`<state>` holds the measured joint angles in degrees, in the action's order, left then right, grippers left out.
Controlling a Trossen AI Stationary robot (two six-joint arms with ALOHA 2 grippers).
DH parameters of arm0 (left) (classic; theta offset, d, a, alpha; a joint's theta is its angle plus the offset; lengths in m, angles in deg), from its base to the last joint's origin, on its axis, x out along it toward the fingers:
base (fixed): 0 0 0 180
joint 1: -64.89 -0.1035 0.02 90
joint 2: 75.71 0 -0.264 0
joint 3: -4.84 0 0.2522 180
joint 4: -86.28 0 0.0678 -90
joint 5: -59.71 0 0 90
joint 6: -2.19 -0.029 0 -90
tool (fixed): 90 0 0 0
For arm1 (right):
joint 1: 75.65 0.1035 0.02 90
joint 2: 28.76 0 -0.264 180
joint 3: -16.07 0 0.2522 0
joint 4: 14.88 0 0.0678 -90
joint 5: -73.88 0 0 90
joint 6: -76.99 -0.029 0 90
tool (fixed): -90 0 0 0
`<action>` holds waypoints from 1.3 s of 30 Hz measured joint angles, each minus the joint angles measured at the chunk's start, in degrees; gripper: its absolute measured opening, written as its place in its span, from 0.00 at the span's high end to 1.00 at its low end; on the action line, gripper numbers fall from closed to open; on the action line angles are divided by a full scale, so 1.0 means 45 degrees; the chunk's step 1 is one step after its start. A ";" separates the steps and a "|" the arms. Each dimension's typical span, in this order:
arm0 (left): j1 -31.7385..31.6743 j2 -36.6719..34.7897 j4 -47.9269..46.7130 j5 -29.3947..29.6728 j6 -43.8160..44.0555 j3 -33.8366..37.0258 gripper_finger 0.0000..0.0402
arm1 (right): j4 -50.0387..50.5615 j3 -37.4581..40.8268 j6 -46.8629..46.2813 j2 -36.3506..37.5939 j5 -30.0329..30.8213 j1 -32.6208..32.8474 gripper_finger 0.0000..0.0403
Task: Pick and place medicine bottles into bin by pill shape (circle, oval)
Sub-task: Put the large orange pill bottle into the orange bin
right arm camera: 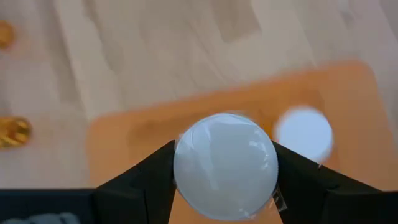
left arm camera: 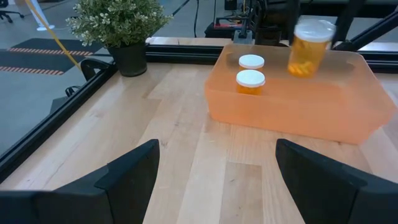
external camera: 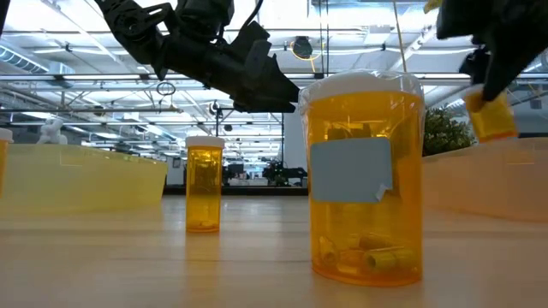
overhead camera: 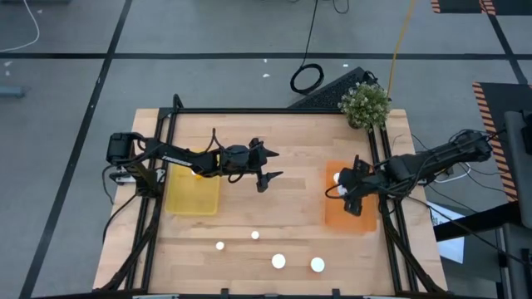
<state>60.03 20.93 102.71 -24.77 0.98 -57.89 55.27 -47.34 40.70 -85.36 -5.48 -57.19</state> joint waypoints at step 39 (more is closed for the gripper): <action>0.0000 -0.0005 -0.0029 0.0005 0.0000 0.0005 0.19 | -0.0472 0.3593 -0.1574 0.0071 -0.0402 0.0250 0.41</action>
<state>60.03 20.91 102.58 -24.75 0.98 -57.87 53.14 -31.17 33.62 -85.04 -7.29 -56.07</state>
